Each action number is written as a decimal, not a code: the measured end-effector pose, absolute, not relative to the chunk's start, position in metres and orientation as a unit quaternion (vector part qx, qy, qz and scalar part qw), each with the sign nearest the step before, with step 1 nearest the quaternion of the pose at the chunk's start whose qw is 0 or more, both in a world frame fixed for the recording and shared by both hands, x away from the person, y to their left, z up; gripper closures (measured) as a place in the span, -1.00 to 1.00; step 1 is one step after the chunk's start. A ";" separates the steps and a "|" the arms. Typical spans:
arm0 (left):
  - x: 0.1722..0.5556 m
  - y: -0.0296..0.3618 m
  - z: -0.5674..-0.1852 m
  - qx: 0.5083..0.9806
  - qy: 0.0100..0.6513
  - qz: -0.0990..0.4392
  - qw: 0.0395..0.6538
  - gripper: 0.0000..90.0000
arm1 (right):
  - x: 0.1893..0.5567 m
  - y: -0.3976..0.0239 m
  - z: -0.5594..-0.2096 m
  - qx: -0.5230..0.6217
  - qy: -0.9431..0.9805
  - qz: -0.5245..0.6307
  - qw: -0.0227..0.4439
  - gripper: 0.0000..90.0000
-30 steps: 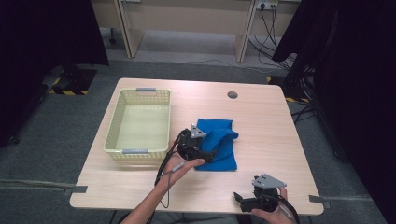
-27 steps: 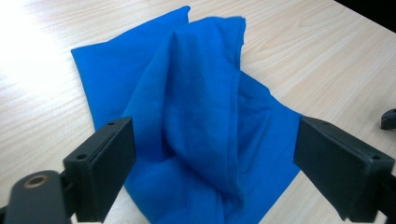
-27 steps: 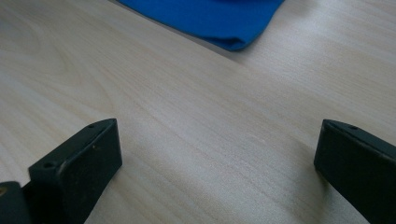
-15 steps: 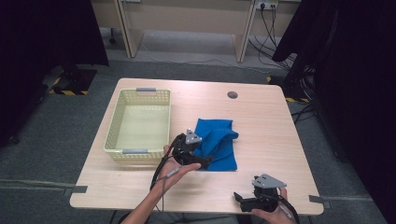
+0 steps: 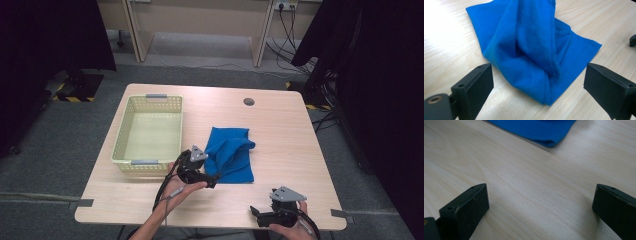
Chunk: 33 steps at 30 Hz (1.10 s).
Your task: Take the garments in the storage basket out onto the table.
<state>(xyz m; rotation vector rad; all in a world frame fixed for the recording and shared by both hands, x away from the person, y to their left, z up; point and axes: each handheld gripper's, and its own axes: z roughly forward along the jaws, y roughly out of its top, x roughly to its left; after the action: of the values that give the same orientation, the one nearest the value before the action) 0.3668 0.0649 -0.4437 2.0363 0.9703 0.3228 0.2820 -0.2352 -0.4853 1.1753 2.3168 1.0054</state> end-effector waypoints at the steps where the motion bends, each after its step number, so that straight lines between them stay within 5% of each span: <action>1: 0.366 0.066 -0.444 0.812 0.386 0.129 0.419 -0.81 | 0.282 -0.235 -0.485 0.415 0.819 0.355 0.177 -0.97; 33: 0.329 0.084 -0.454 0.820 0.357 0.129 0.427 -0.86 | 0.281 -0.235 -0.485 0.414 0.819 0.356 0.177 -0.97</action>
<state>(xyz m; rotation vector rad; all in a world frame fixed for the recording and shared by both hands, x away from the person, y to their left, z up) 0.3290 0.0840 -0.4540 2.0490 0.8930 0.3219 0.2814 -0.2349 -0.4854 1.1729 2.3182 1.0068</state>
